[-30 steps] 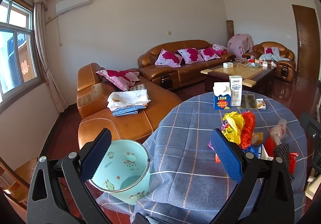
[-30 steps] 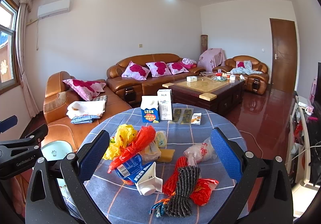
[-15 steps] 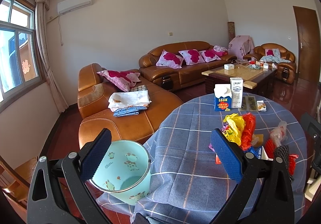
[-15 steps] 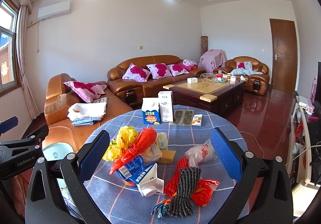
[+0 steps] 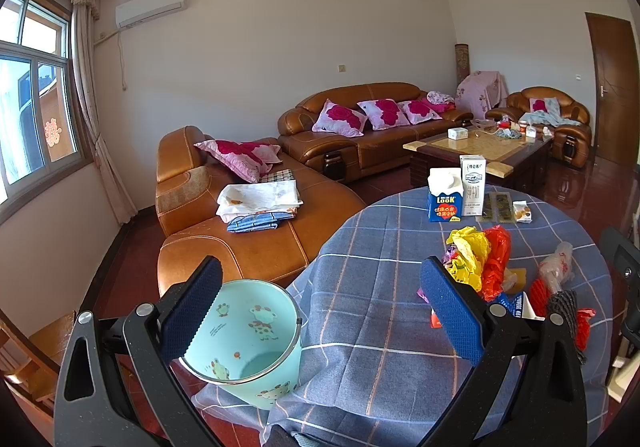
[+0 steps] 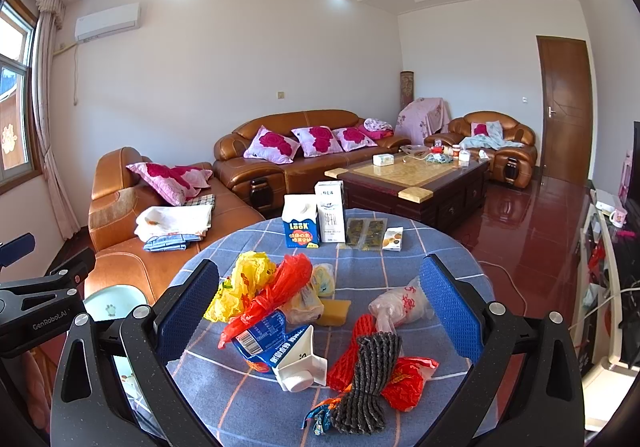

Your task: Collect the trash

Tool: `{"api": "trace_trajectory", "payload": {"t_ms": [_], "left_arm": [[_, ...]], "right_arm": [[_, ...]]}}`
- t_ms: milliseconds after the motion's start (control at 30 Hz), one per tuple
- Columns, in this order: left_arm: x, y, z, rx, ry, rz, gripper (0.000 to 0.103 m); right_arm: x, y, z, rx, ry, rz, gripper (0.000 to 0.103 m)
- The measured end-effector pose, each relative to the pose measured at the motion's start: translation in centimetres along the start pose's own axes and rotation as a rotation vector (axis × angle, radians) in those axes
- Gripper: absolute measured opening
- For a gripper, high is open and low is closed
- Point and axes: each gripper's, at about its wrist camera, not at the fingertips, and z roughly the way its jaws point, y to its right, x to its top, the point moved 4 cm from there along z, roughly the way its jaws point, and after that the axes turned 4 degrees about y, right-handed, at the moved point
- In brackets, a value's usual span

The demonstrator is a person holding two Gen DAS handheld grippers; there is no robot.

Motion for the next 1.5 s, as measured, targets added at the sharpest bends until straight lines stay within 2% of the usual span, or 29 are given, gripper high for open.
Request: {"api": "trace_trajectory", "payload": {"t_ms": [933,1267,1500], "left_arm": [[0.0,-0.1,0.0,0.002,-0.002,0.000,0.097],[-1.0,-0.1,1.7,0.013,-0.034,0.009,0.097],[-1.5,1.8,4.1,-0.002,-0.045,0.033,0.097]], "right_arm": [[-0.3,-0.1,0.2,-0.005,-0.006,0.007,0.098],[-1.6,1.0,2.1,-0.028,-0.009,0.009,0.098],[-3.1,2.9,5.1,-0.052,-0.023,0.042,0.098]]}}
